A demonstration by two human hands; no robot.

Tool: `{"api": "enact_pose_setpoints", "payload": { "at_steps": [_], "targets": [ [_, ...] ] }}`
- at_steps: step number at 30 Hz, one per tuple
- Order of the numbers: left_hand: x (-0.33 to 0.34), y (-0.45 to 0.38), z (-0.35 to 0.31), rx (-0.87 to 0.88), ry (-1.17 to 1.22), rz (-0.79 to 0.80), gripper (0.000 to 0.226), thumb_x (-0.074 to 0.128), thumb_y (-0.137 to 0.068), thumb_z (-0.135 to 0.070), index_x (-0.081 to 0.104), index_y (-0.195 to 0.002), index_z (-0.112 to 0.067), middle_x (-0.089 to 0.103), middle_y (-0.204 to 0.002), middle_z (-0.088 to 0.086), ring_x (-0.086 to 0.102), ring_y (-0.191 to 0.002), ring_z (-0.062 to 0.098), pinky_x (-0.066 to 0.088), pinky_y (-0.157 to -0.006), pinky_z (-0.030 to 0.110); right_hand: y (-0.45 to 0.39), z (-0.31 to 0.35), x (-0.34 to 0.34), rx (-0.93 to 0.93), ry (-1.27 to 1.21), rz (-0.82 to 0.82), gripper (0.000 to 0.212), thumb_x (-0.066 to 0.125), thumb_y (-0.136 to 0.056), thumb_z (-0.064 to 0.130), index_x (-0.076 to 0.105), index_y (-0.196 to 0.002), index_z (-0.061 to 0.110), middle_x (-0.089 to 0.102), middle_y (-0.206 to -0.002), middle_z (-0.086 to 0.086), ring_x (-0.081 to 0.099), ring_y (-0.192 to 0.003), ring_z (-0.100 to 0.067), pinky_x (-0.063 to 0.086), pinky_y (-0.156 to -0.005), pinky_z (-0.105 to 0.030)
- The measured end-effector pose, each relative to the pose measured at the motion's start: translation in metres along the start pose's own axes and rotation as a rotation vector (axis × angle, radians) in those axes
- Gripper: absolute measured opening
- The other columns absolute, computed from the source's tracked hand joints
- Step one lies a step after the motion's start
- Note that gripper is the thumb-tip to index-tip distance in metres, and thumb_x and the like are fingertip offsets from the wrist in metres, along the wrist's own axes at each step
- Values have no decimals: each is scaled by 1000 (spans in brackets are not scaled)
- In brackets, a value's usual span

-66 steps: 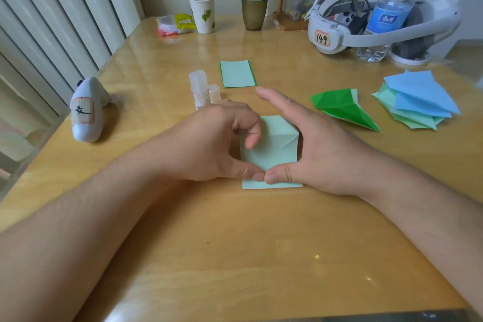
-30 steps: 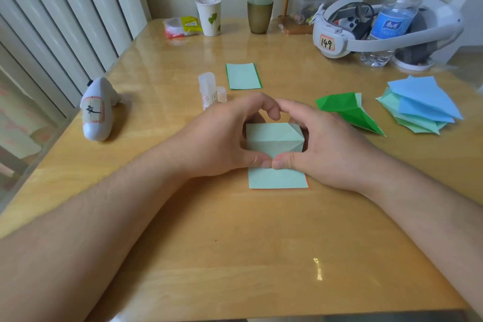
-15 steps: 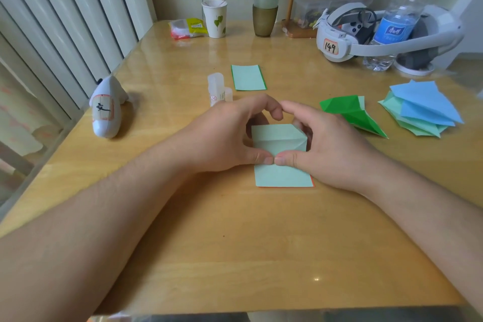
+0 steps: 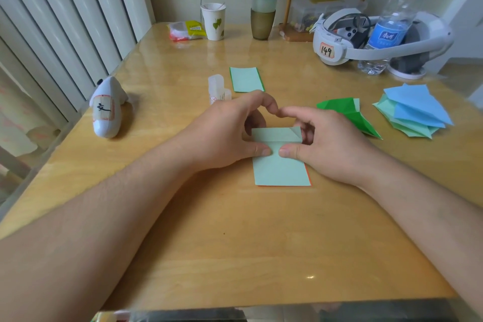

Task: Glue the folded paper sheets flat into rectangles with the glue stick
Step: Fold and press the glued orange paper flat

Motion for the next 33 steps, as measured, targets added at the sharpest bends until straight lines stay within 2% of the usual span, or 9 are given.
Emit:
{"api": "enact_pose_setpoints", "payload": {
  "at_steps": [3,7,10,14,17,22,25,30,33],
  "targets": [
    [5,-3,-3,19,10,-17,55,89,-80,-33,53,-121,-37,68,-94,-16,55,-79,-2,43,-69,11,-2,4,2,-13,32,-1,65,88,-79,39,62,-137,45,53,-89,19,50,-73,10,32,-66,-9],
    [6,-3,-2,8,14,-11,53,88,-81,-31,53,-119,-38,70,-95,-15,56,-79,3,44,-70,12,-1,4,1,-24,37,-3,59,87,-82,33,65,-136,40,50,-85,24,47,-77,24,31,-68,-2],
    [0,-1,4,-18,-8,-15,54,88,-81,-28,52,-120,-39,68,-94,-15,57,-80,-2,43,-70,9,-1,0,0,-25,37,-10,51,86,-83,28,68,-130,40,57,-89,16,51,-75,10,39,-72,-11],
    [-2,-1,4,-17,-34,-37,54,88,-81,-25,53,-121,-37,66,-90,-19,58,-84,-4,44,-71,9,-3,-2,0,-49,34,-9,43,86,-83,25,72,-121,39,54,-86,9,52,-75,-1,42,-72,-18],
    [3,-4,-1,6,-42,-44,51,85,-83,-23,52,-122,-34,68,-89,-17,58,-83,-4,42,-68,7,-6,0,3,-68,37,-18,27,87,-82,29,74,-104,38,54,-87,6,52,-75,-7,43,-72,-30],
    [8,-5,-3,14,-49,-69,49,84,-84,-28,52,-121,-36,68,-90,-16,60,-86,0,43,-69,7,-12,2,5,-83,63,-26,23,89,-78,39,68,-86,39,55,-93,7,50,-76,-1,35,-66,-23],
    [9,-5,-2,1,-39,-79,50,84,-85,-31,51,-121,-36,68,-91,-18,60,-88,0,44,-69,8,-16,7,2,-113,119,13,22,88,-79,42,67,-82,37,54,-97,9,50,-82,-1,37,-71,-30],
    [10,-5,-2,6,-28,-97,48,83,-86,-29,52,-122,-35,68,-90,-17,63,-88,2,51,-77,20,-23,12,-1,-112,166,50,21,87,-80,41,67,-79,33,54,-101,8,54,-94,-11,39,-77,-31],
    [9,-4,1,6,-44,-100,47,80,-87,-23,52,-123,-35,68,-91,-17,63,-88,2,51,-78,20,-18,4,4,-79,86,-18,22,88,-79,39,67,-77,34,56,-97,6,56,-87,-9,43,-75,-30]
  ]
}}
Point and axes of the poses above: each hand's wrist, its own y-axis away from the middle knuckle, its own x-axis out of the palm, z = x × y, the point moved 3 cm from there along -y, towards the middle knuckle
